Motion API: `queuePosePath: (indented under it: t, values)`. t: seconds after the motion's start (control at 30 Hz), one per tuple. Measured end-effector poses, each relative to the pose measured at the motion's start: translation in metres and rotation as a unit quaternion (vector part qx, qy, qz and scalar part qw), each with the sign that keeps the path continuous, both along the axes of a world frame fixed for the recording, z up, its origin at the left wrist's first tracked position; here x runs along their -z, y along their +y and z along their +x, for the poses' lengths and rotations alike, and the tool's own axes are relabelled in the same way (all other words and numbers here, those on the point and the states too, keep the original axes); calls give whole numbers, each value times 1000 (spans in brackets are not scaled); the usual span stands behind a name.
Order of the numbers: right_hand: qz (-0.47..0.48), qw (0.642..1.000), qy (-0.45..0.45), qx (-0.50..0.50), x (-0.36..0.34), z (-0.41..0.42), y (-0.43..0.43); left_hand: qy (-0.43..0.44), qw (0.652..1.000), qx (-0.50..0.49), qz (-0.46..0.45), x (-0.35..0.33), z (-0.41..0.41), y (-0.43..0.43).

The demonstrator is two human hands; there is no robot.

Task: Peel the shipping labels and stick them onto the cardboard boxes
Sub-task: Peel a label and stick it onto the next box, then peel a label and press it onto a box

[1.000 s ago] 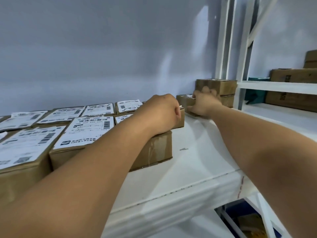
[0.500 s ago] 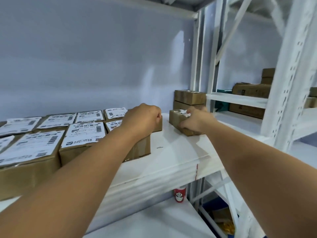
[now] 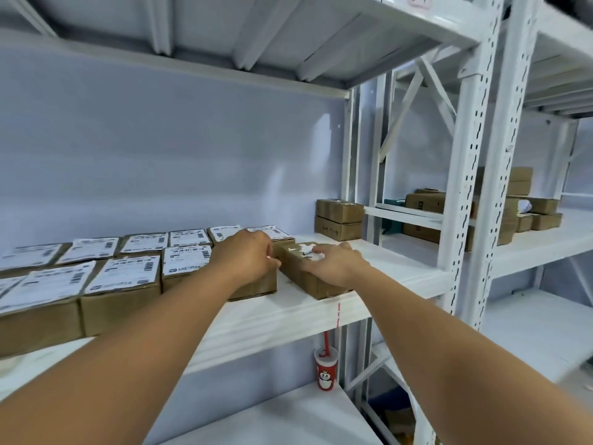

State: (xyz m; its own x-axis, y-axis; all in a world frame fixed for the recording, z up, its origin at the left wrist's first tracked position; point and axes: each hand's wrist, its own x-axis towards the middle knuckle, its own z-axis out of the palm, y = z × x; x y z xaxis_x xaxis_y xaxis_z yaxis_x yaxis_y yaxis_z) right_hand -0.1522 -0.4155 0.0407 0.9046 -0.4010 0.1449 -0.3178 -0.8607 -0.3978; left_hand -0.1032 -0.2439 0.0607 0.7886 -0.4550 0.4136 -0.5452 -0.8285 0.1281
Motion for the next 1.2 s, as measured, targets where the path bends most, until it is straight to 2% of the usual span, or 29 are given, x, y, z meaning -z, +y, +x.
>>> queuePosePath:
  t: [0.27,0.53,0.63,0.77,0.93,1.2]
  values:
    - [83,983,-162,-33,13,18,30,-81,992,18,93,25,-7,12]
    - [154,943,-295,-15,33,28,28,-122,989,23,84,37,-9,13]
    - [202,934,-294,-24,38,30,26,-160,984,14,82,45,-9,11]
    - [223,935,-273,-42,41,30,22,-202,978,24,38,63,-1,12]
    - [233,931,-278,-42,42,28,23,-202,979,39,10,66,2,13]
    - [242,928,-280,-42,41,26,26,-201,979,36,15,66,-8,17]
